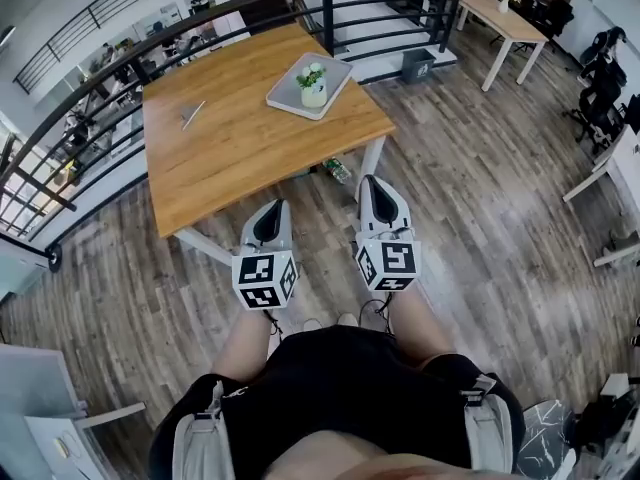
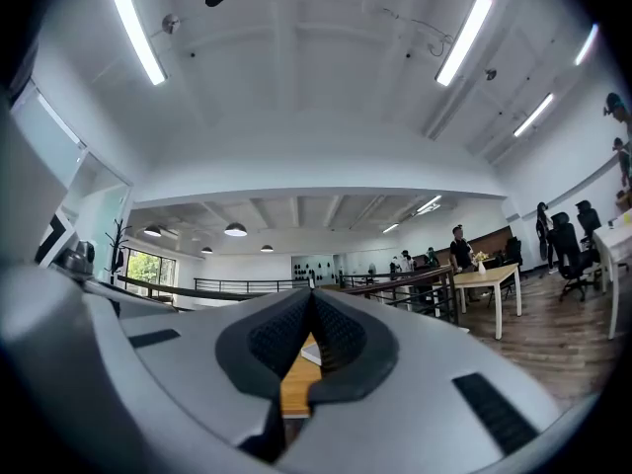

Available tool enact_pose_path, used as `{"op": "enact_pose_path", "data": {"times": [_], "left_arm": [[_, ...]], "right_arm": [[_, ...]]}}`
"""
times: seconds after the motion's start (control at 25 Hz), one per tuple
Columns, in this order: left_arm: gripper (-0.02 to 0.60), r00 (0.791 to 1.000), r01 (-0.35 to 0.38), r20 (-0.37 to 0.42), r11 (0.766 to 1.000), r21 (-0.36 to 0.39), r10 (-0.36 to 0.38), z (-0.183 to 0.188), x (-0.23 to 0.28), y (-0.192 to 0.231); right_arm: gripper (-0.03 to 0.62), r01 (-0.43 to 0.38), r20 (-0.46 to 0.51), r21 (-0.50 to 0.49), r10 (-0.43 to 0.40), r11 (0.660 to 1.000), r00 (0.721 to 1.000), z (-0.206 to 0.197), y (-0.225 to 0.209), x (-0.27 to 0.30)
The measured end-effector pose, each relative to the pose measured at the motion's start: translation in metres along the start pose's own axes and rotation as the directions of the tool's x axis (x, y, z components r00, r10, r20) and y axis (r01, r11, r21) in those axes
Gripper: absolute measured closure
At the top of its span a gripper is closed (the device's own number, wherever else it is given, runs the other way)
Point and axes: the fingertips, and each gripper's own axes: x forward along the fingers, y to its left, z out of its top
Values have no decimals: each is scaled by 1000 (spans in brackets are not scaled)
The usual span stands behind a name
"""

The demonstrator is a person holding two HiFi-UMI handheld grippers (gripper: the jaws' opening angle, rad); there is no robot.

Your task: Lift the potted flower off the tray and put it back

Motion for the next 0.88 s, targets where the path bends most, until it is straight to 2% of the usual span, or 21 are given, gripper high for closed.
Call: {"op": "enact_pose_path", "data": {"times": [0.52, 0.88], "left_arm": [[569, 1000, 0, 7, 1000, 10, 0, 2, 22, -22], [569, 1000, -27, 12, 1000, 8, 27, 4, 38, -43]], "right_arm": [[597, -3, -15, 8, 3, 1000, 1000, -7, -29, 5], [597, -25, -8, 19, 25, 1000, 1000, -8, -56, 10]]}}
